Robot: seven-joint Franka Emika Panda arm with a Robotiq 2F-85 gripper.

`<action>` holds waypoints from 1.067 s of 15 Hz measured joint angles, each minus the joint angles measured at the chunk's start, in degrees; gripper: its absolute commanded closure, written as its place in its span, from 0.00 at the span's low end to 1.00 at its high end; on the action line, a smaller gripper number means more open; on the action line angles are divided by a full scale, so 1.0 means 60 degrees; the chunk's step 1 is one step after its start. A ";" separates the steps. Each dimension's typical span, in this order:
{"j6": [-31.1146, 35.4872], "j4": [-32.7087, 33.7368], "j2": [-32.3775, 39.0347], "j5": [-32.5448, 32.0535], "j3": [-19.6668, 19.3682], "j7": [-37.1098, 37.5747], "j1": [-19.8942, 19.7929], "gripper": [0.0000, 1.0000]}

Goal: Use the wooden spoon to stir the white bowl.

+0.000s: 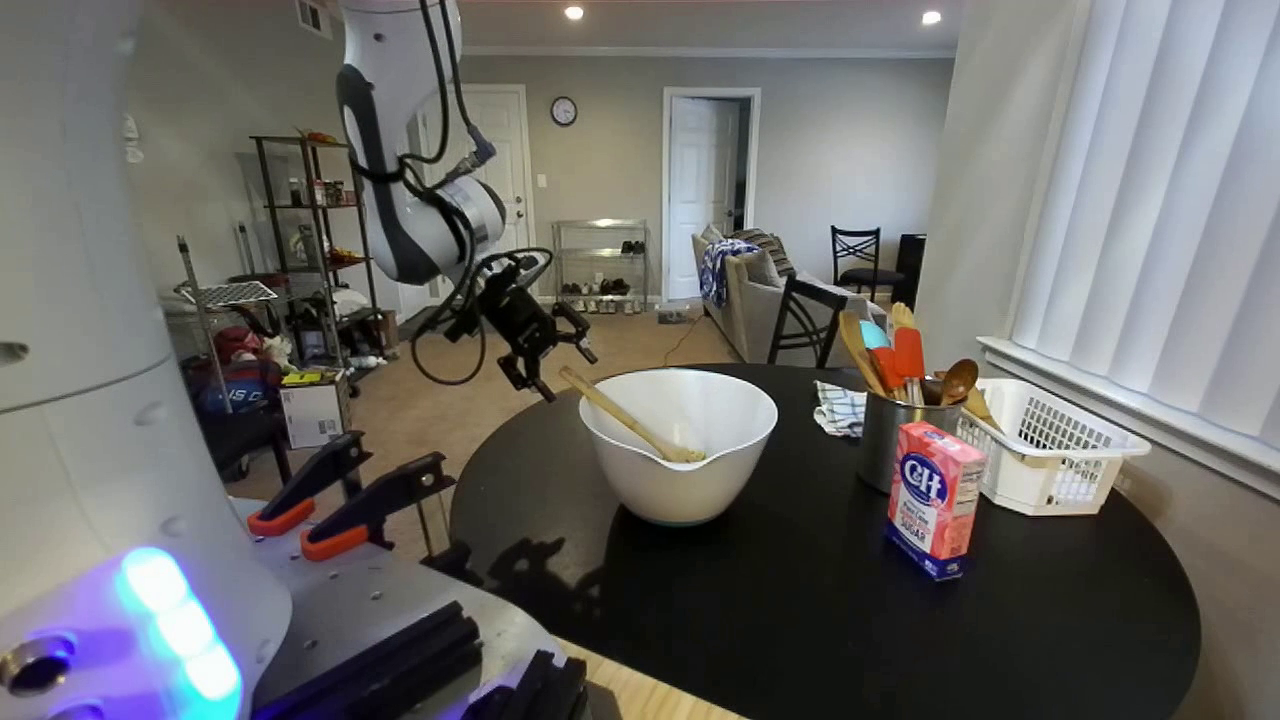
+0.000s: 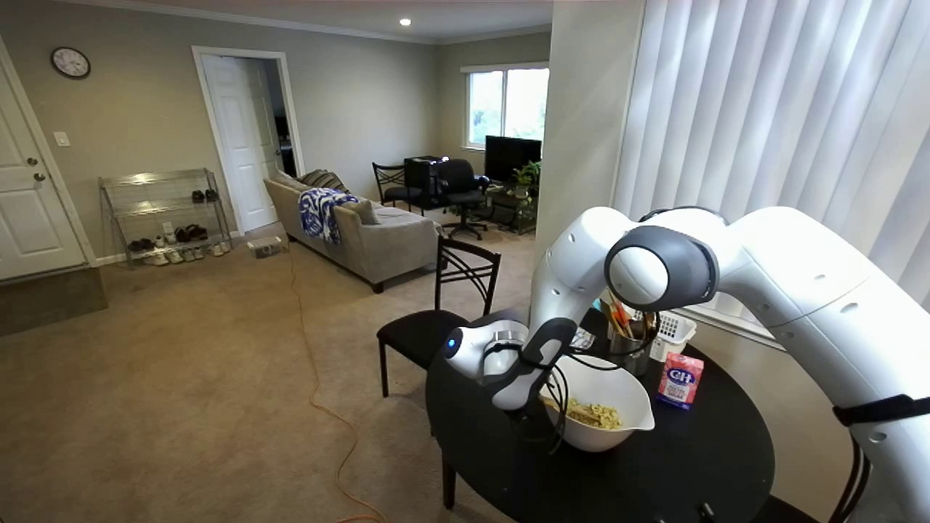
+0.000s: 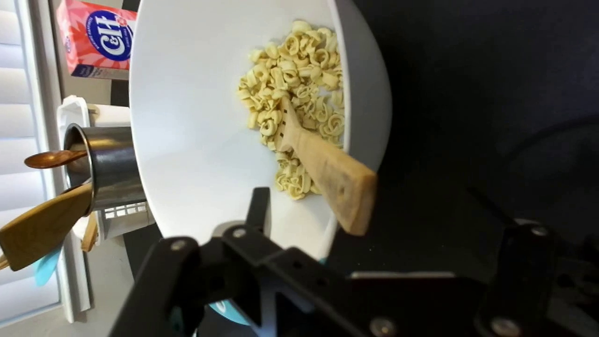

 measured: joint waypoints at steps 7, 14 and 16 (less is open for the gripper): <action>0.0003 -0.0678 -0.0380 -0.0177 0.0032 0.0785 0.0198 0.00; -0.0052 -0.0749 -0.0414 -0.0261 -0.0080 0.2113 0.0194 0.00; -0.0100 -0.0757 -0.0414 -0.0267 -0.0132 0.2463 0.0190 0.00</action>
